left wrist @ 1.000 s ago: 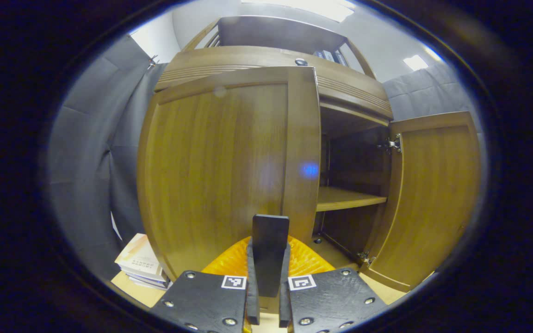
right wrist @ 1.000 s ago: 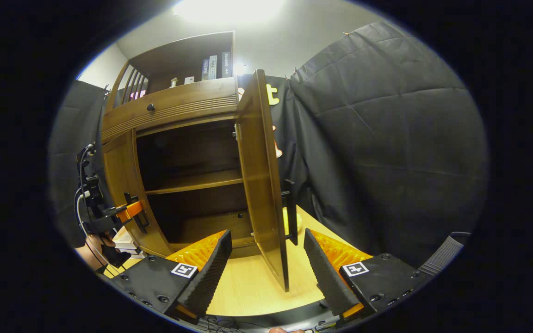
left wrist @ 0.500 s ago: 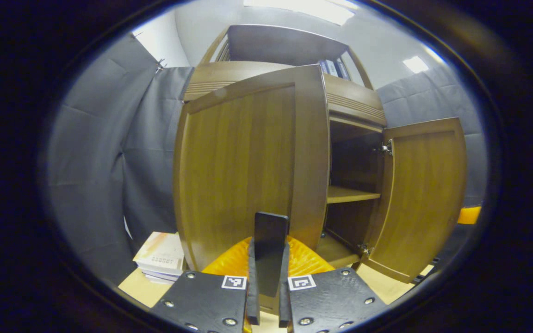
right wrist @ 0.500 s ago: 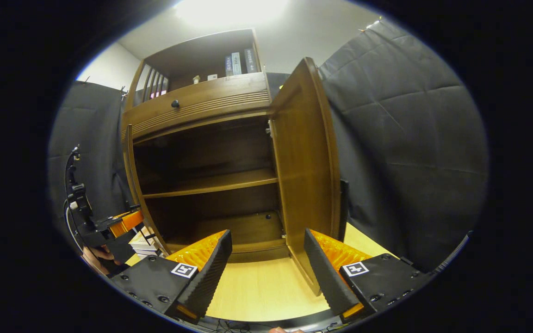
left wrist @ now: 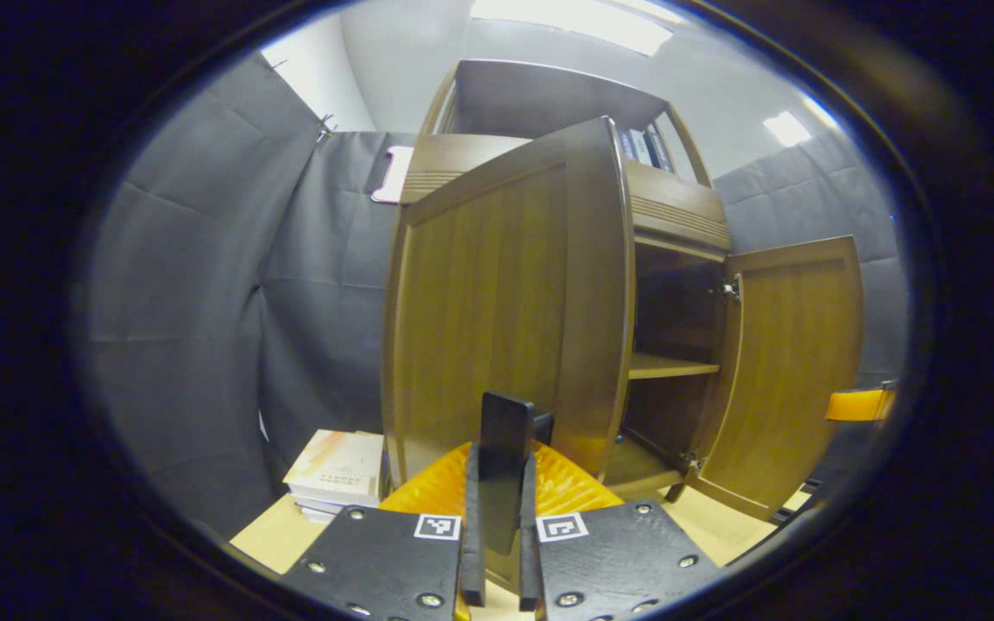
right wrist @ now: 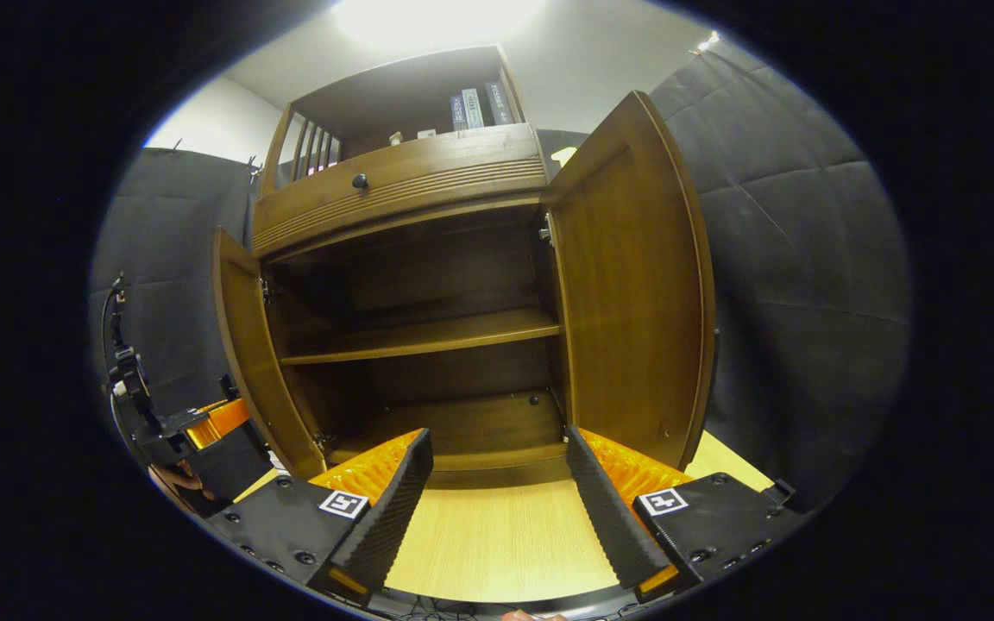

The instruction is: Open the right door of the double-door shoe cabinet with the right hand, and open the left door with the left hand.

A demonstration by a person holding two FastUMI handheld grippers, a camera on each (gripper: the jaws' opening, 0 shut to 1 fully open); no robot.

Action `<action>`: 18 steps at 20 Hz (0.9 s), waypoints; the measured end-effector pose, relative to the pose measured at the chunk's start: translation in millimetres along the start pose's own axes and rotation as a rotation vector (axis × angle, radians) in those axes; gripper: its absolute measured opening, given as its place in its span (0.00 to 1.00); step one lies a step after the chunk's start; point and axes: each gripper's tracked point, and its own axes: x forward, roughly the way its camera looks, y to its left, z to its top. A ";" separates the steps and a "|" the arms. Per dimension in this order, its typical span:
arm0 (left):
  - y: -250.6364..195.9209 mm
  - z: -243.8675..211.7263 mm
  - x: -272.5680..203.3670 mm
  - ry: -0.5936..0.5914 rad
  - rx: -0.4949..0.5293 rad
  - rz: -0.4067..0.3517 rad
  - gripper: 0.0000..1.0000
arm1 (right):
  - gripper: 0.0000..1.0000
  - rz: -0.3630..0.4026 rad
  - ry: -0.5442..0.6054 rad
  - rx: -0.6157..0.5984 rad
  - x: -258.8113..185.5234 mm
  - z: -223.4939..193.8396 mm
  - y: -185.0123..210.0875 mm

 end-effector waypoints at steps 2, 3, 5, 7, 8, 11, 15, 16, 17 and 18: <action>11.3 0.9 -7.0 -0.004 0.003 -0.013 0.17 | 0.93 0.013 0.006 -0.003 4.0 -0.2 4.1; 16.1 2.0 -10.0 -0.003 -0.003 -0.024 0.17 | 0.93 0.019 0.009 -0.005 5.7 -0.4 6.6; 28.5 6.8 -15.5 -0.013 -0.019 -0.033 0.18 | 0.93 0.039 0.016 0.013 9.2 0.9 12.9; 43.1 6.6 -23.5 -0.016 -0.019 -0.026 0.15 | 0.93 0.045 0.011 0.014 12.9 5.9 16.1; 49.2 7.8 -27.6 -0.020 -0.018 -0.023 0.15 | 0.95 0.046 0.007 0.006 15.0 7.8 16.2; 72.6 13.3 -35.4 -0.031 -0.014 -0.020 0.17 | 1.00 0.049 0.003 -0.020 17.8 9.2 16.4; 109.2 13.4 -37.8 -0.036 -0.005 -0.053 0.18 | 0.98 0.049 0.020 -0.047 20.6 9.3 17.1; 116.9 13.3 -37.3 -0.035 -0.011 -0.065 0.14 | 0.98 0.050 0.025 -0.056 21.2 10.4 18.0; 125.9 13.7 -37.0 -0.035 -0.013 -0.067 0.14 | 0.95 0.049 0.029 -0.068 21.2 11.5 18.9; 137.0 12.6 -37.4 -0.033 -0.012 -0.060 0.17 | 0.93 0.049 0.031 -0.083 21.5 13.7 19.7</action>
